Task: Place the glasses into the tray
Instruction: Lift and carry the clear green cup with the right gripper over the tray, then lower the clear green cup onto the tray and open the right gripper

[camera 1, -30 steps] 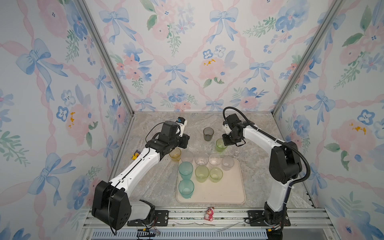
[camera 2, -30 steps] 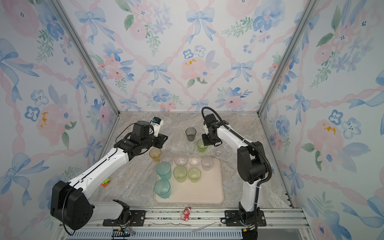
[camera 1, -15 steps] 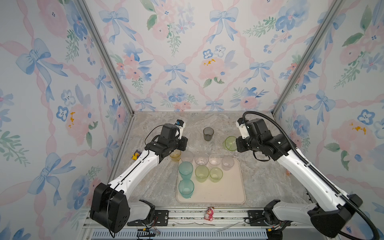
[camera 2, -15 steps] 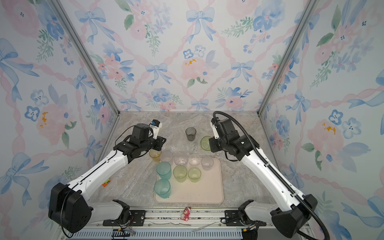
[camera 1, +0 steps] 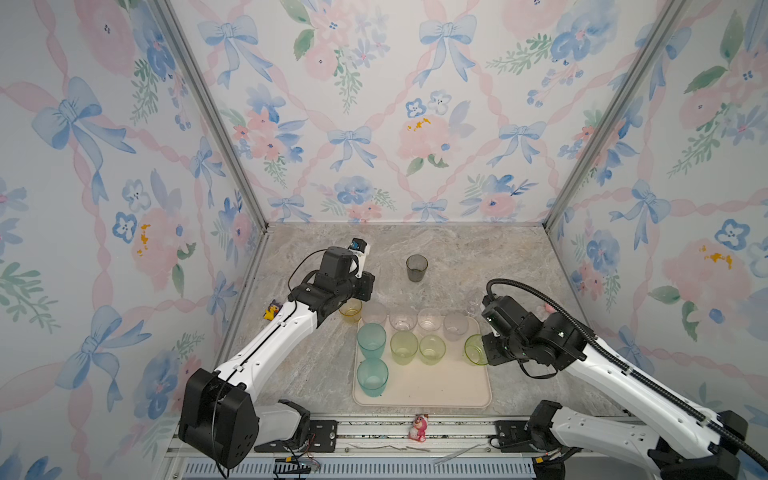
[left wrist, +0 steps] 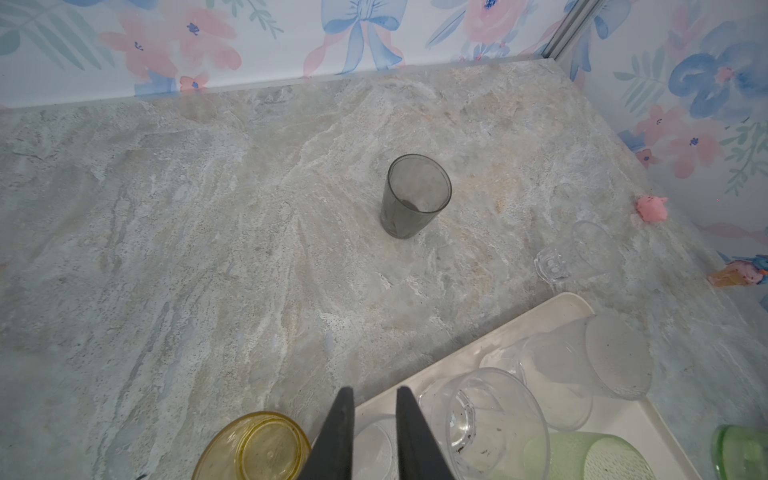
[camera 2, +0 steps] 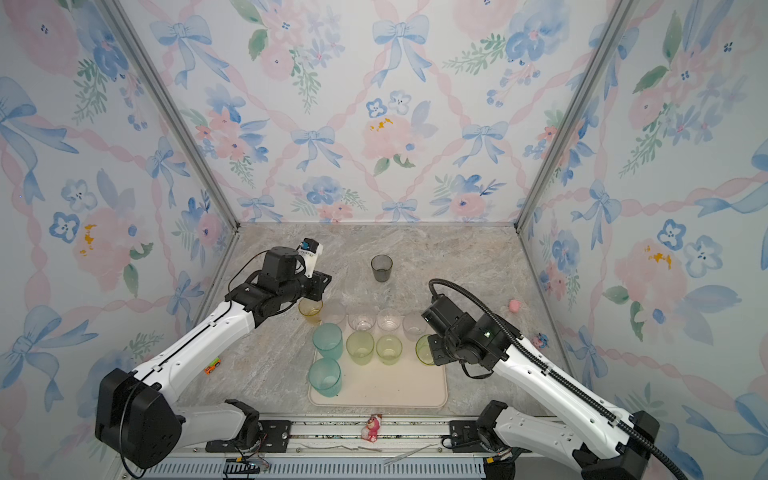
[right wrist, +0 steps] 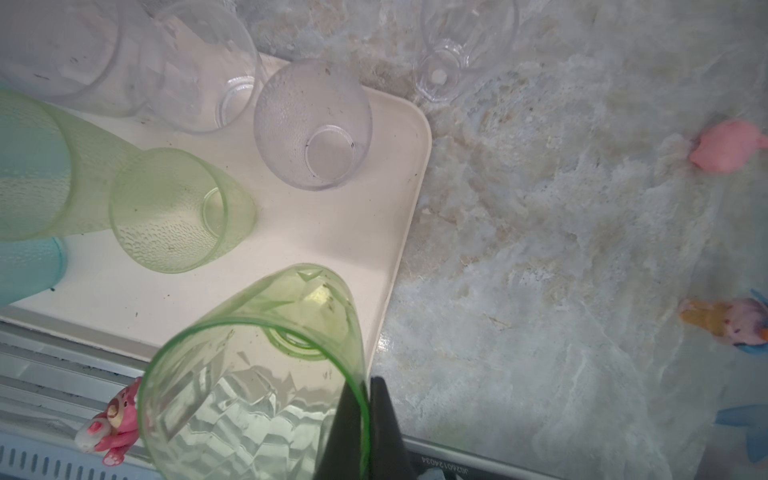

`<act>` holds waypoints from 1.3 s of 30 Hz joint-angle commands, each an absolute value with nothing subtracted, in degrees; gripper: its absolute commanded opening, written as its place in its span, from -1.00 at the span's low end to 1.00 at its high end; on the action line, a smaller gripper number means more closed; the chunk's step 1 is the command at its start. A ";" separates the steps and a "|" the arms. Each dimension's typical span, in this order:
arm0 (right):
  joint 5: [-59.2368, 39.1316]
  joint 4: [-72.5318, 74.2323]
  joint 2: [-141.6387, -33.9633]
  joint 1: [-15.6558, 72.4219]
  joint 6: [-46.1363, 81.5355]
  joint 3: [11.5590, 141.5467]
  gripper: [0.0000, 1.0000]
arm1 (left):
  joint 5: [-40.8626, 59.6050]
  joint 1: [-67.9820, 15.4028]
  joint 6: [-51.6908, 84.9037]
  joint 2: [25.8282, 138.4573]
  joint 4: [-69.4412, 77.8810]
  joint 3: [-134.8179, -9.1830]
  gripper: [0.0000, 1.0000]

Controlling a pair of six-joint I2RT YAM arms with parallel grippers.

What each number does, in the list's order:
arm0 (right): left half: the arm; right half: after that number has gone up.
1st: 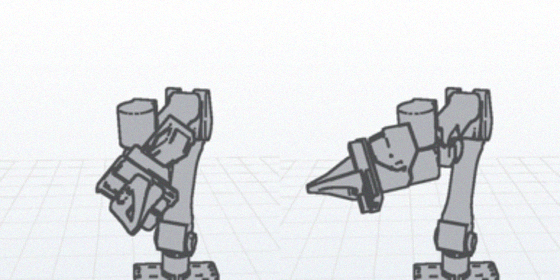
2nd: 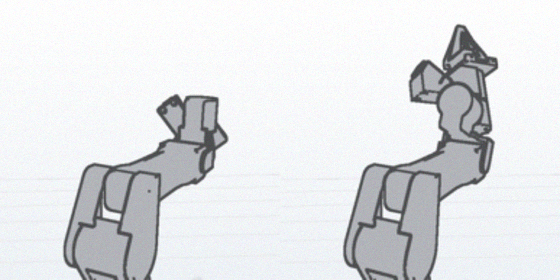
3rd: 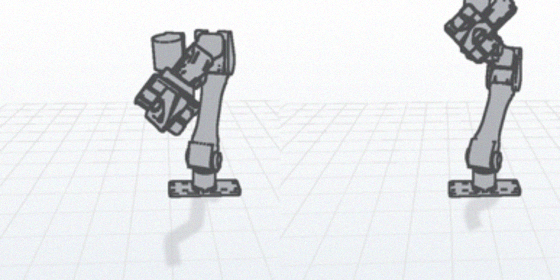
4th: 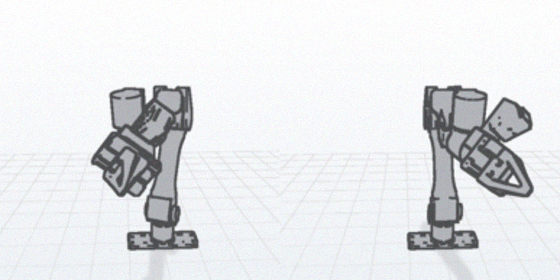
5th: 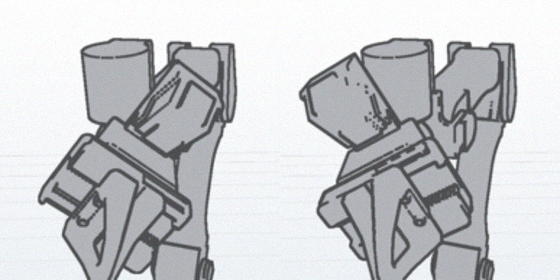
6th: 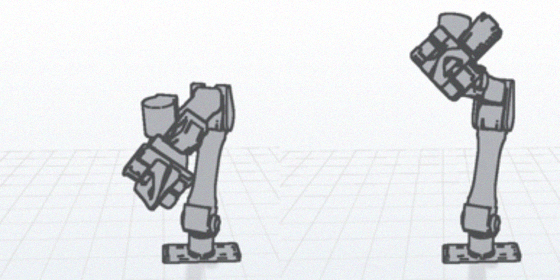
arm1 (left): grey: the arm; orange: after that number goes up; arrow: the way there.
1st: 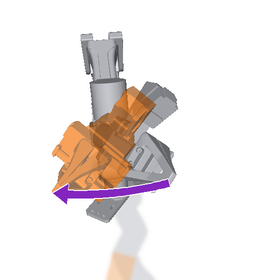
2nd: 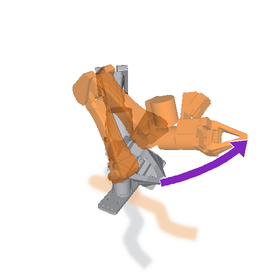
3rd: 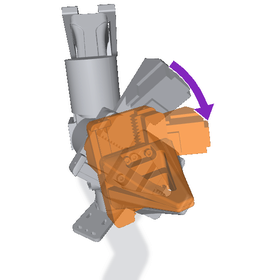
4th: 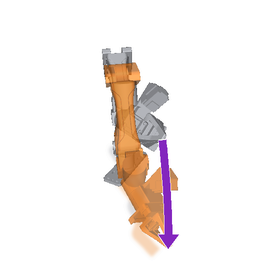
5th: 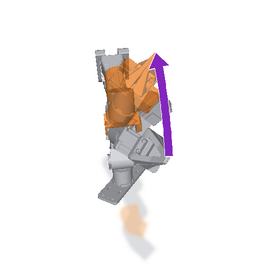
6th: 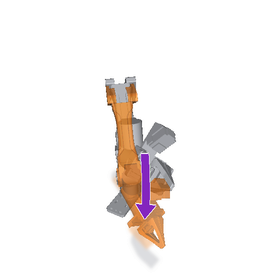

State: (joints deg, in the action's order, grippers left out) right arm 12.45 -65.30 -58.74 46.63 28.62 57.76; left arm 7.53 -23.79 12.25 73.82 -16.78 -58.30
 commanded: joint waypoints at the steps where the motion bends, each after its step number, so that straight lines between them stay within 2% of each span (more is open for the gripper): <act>1: 12.13 -62.19 -60.14 47.46 32.51 54.47 -0.93 | 7.47 -23.37 11.71 73.00 -16.27 -59.30 -0.56; 11: 10.80 -53.49 -66.11 47.13 31.72 51.09 -0.93 | 8.04 -23.34 11.69 73.22 -16.35 -59.46 -0.56; 21: 8.52 -49.17 -67.62 43.61 30.42 48.86 -0.93 | 7.53 -23.30 11.18 73.46 -16.60 -59.26 -0.56; 39: 7.87 -48.34 -70.91 42.16 29.53 48.12 -0.92 | 7.47 -23.12 10.72 74.77 -16.54 -58.95 -0.55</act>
